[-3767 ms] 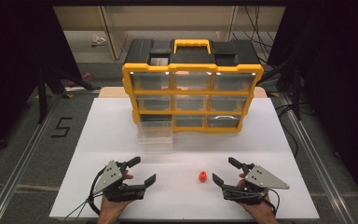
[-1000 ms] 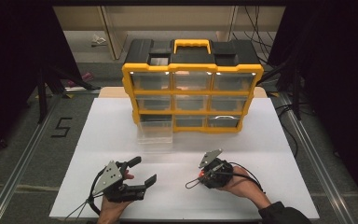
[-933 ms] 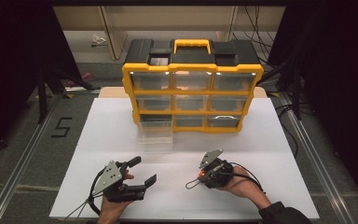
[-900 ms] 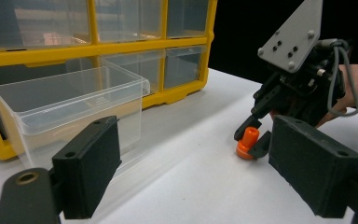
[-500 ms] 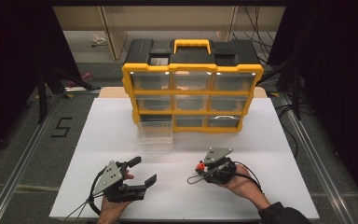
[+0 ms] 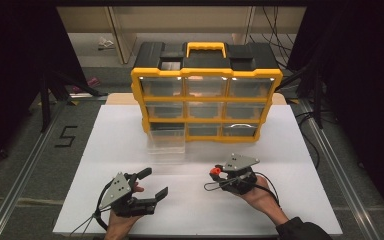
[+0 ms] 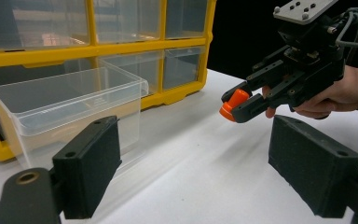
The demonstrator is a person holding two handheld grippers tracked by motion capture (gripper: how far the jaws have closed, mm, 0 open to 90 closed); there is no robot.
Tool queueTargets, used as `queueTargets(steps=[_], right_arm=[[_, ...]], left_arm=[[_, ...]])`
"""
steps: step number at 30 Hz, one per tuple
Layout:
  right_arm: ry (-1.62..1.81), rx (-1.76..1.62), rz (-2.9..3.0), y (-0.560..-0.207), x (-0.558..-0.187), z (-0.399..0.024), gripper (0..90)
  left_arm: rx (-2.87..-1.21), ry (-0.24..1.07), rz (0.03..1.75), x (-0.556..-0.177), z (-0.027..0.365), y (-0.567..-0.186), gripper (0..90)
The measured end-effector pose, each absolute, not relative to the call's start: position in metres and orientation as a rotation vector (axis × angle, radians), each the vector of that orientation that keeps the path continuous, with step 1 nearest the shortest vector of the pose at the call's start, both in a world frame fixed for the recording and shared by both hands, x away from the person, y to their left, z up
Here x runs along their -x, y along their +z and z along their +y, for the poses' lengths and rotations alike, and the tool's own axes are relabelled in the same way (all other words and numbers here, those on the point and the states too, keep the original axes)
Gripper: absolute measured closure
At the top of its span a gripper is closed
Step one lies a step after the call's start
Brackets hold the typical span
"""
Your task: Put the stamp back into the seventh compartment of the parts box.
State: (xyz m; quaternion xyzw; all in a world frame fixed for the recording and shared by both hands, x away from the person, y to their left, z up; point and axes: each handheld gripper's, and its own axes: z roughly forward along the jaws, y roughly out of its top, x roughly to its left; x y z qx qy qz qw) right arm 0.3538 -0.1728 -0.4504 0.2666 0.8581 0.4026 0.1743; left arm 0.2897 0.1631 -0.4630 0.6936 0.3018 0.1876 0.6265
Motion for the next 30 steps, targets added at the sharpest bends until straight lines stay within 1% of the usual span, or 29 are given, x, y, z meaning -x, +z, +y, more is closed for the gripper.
queueTargets(steps=[14, 30], right_arm=[[1.205, -0.768, 2.345, -0.446, -0.353, -0.176, 64.5], [1.311, -0.782, 2.232, -0.433, -0.355, -0.178, 64.5]], left_arm=[[-1.584, 0.431, 0.692, -0.289, 0.164, -0.463, 16.3], [-1.582, 0.433, 0.699, -0.290, 0.164, -0.463, 16.4]])
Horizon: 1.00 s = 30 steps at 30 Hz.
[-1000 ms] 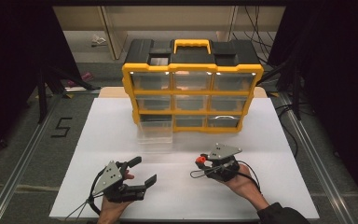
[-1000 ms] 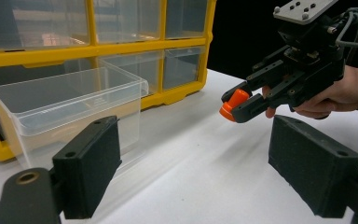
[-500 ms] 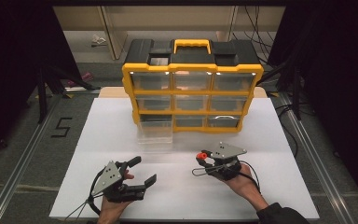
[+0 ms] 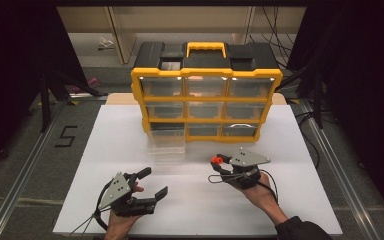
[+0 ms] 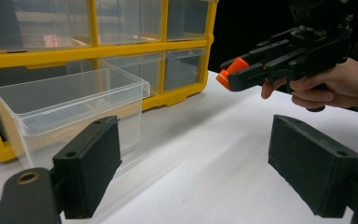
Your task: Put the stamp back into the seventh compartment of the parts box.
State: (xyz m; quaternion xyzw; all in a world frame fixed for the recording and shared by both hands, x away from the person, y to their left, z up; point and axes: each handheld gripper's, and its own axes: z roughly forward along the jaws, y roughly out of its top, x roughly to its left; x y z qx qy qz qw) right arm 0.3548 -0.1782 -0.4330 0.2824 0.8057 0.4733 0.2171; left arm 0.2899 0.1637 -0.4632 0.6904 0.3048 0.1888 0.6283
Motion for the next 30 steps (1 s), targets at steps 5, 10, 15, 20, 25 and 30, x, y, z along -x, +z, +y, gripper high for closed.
queueTargets(steps=[5, 10, 15, 20, 25, 30], right_arm=[[1.336, -0.787, 2.214, -0.428, -0.359, -0.178, 64.6], [1.348, -0.785, 2.204, -0.422, -0.361, -0.175, 64.5], [1.361, -0.781, 2.197, -0.416, -0.365, -0.170, 64.6], [1.367, -0.783, 2.193, -0.412, -0.368, -0.168, 64.6], [1.382, -0.787, 2.185, -0.409, -0.372, -0.167, 64.5], [1.398, -0.782, 2.176, -0.403, -0.375, -0.164, 64.6]], left_arm=[[-1.580, 0.432, 0.700, -0.290, 0.164, -0.463, 16.5], [-1.578, 0.431, 0.702, -0.290, 0.164, -0.464, 16.5], [-1.579, 0.429, 0.703, -0.290, 0.164, -0.464, 16.5], [-1.577, 0.431, 0.705, -0.290, 0.165, -0.464, 16.5], [-1.579, 0.432, 0.705, -0.290, 0.165, -0.464, 16.5], [-1.577, 0.432, 0.706, -0.290, 0.165, -0.464, 16.5]])
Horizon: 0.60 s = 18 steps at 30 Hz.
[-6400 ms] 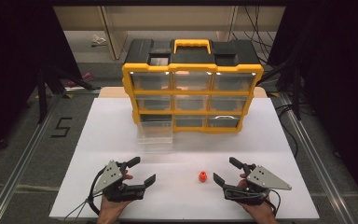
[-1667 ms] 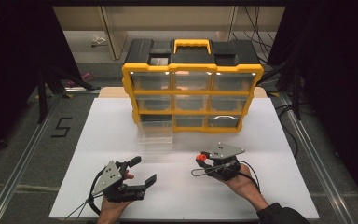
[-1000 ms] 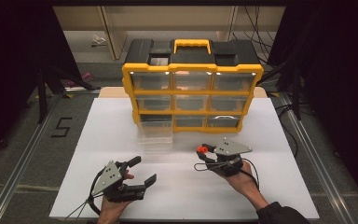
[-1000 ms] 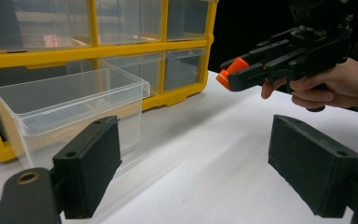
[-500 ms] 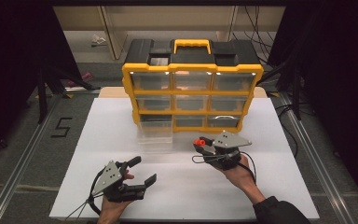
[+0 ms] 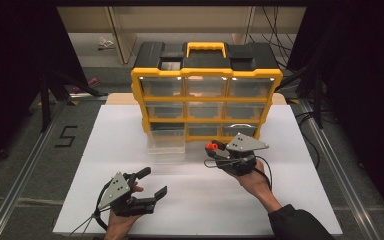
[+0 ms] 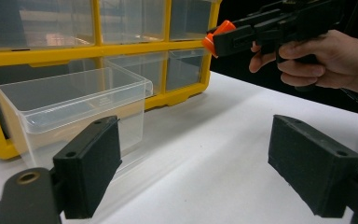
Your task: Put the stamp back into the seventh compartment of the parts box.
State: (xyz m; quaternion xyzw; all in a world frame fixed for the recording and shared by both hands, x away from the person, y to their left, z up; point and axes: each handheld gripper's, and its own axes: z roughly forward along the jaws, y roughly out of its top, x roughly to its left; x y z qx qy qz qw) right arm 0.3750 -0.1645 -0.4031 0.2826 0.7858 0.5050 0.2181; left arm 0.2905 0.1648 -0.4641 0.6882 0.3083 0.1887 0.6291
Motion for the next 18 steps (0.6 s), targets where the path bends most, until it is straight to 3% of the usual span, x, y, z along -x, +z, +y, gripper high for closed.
queueTargets(steps=[18], right_arm=[[1.402, -0.758, 2.179, -0.392, -0.385, -0.149, 64.6]], left_arm=[[-1.575, 0.433, 0.708, -0.290, 0.165, -0.464, 16.6]])
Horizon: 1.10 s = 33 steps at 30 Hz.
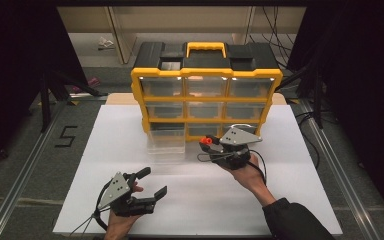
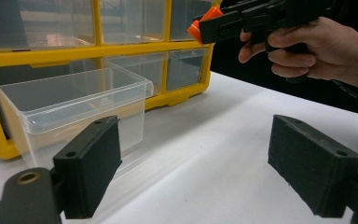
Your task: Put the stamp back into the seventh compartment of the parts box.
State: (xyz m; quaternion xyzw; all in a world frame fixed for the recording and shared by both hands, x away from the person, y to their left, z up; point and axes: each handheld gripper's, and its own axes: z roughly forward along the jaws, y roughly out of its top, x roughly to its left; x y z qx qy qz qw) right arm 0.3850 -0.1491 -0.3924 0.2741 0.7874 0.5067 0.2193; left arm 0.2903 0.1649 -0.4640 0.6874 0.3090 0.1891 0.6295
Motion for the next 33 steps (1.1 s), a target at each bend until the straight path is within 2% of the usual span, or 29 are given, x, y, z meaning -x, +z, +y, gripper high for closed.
queueTargets(steps=[33], right_arm=[[1.411, -0.752, 2.193, -0.383, -0.404, -0.125, 64.5]], left_arm=[[-1.573, 0.435, 0.708, -0.290, 0.165, -0.464, 16.6]])
